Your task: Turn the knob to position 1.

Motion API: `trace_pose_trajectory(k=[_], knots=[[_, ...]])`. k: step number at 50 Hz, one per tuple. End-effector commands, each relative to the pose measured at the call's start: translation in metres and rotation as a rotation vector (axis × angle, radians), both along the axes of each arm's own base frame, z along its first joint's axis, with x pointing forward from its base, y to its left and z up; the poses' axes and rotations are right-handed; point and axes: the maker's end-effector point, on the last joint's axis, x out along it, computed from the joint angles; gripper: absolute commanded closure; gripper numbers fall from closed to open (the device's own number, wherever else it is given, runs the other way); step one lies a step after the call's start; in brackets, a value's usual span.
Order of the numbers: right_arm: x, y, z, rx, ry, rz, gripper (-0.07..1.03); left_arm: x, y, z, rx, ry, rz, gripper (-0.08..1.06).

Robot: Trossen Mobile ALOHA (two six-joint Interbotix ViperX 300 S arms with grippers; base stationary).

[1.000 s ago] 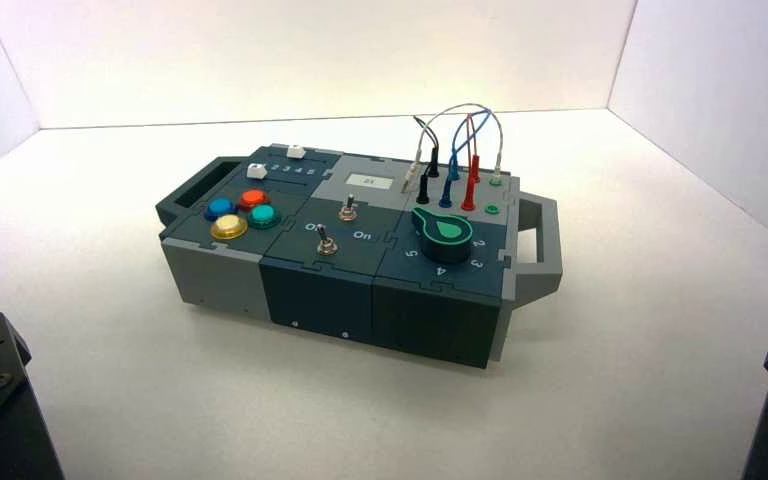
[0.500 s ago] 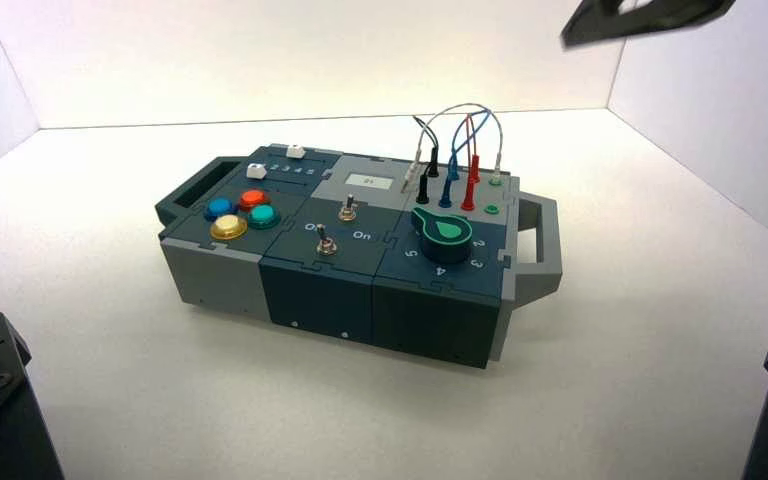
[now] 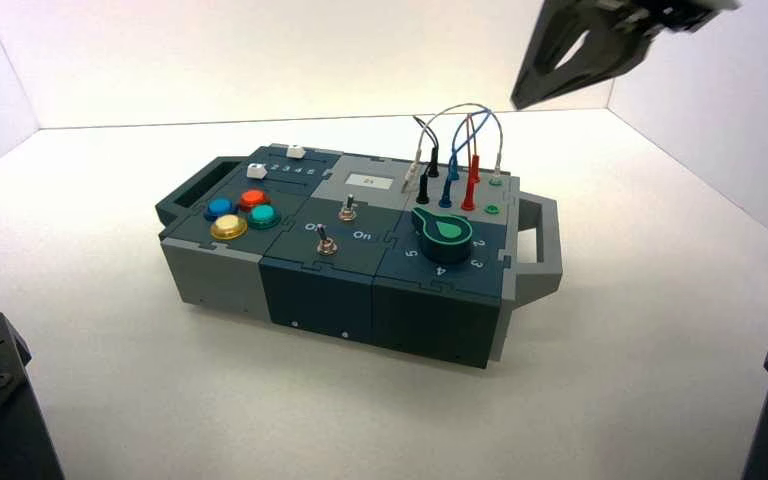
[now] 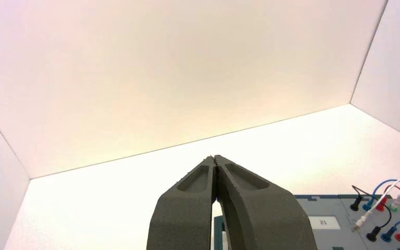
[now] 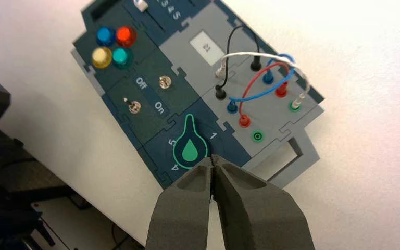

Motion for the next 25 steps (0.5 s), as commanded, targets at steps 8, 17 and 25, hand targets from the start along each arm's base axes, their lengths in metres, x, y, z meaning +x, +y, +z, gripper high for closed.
trace_pose_trajectory(k=[8,17,25], knots=[[0.009,0.036,-0.014,-0.052,0.065,0.074,0.99,0.002,0.0,0.005,-0.002,-0.009,0.004,1.01],[0.012,0.055,-0.031,-0.096,0.116,0.108,0.99,0.002,0.0,0.005,-0.002,-0.01,0.004,1.01],[0.017,0.065,-0.043,-0.121,0.155,0.112,0.99,0.002,0.0,0.006,-0.003,-0.012,0.004,1.01]])
